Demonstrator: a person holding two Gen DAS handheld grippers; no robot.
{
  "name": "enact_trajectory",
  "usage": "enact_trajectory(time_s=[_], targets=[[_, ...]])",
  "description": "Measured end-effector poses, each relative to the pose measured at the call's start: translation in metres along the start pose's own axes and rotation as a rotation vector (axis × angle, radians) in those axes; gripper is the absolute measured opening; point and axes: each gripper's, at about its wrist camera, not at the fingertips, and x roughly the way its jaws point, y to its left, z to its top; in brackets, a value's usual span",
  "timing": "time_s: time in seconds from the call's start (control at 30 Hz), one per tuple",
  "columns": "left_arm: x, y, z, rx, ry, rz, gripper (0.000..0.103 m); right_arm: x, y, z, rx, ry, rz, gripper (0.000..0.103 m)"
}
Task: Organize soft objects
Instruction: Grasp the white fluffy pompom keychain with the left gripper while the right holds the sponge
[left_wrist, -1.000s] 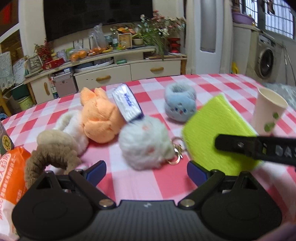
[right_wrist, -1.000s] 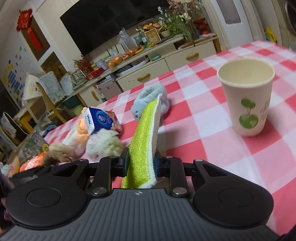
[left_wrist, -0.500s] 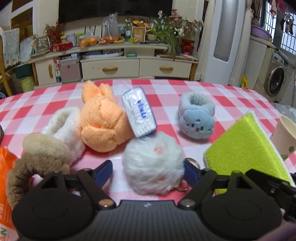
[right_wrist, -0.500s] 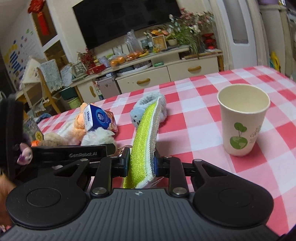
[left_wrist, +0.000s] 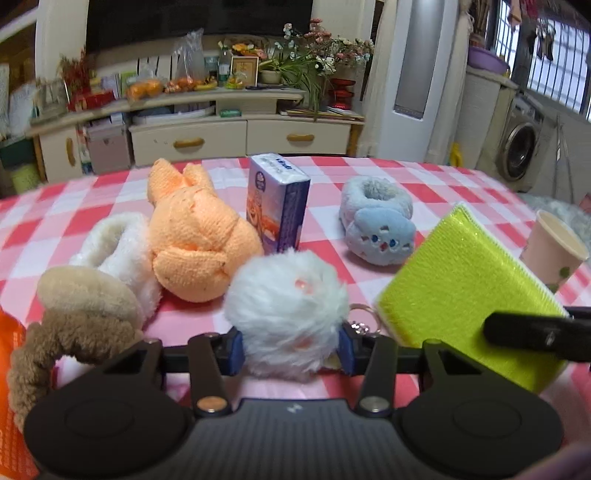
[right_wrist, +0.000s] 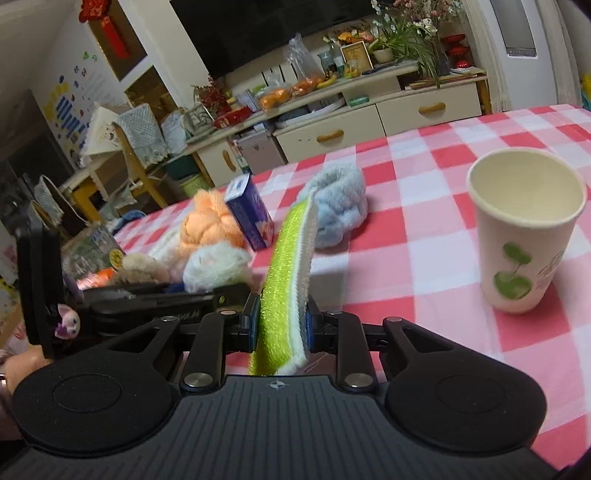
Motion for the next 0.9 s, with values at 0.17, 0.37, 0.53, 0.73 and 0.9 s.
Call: enact_trajectory(time_s=[0.17, 0.37, 0.53, 0.73, 0.9], targets=[[-0.008, 0.018, -0.007, -0.033, -0.015, -0.064, 0.046, -0.01, 0.007, -0.005, -0.047, 0.01, -0.012, 0.026], [-0.012, 0.011, -0.017, 0.01, -0.059, -0.057, 0.051, -0.027, 0.007, -0.024, -0.098, -0.058, -0.066, 0.025], [-0.014, 0.008, -0.018, 0.013, -0.056, -0.01, 0.067, -0.055, 0.014, -0.033, -0.068, -0.096, -0.135, 0.025], [-0.011, 0.0, -0.02, 0.038, -0.046, 0.016, 0.075, -0.073, 0.021, -0.046, -0.087, -0.106, -0.177, 0.025], [-0.009, -0.002, -0.014, 0.032, -0.04, 0.018, 0.047, -0.077, 0.025, -0.045, -0.085, -0.104, -0.201, 0.025]])
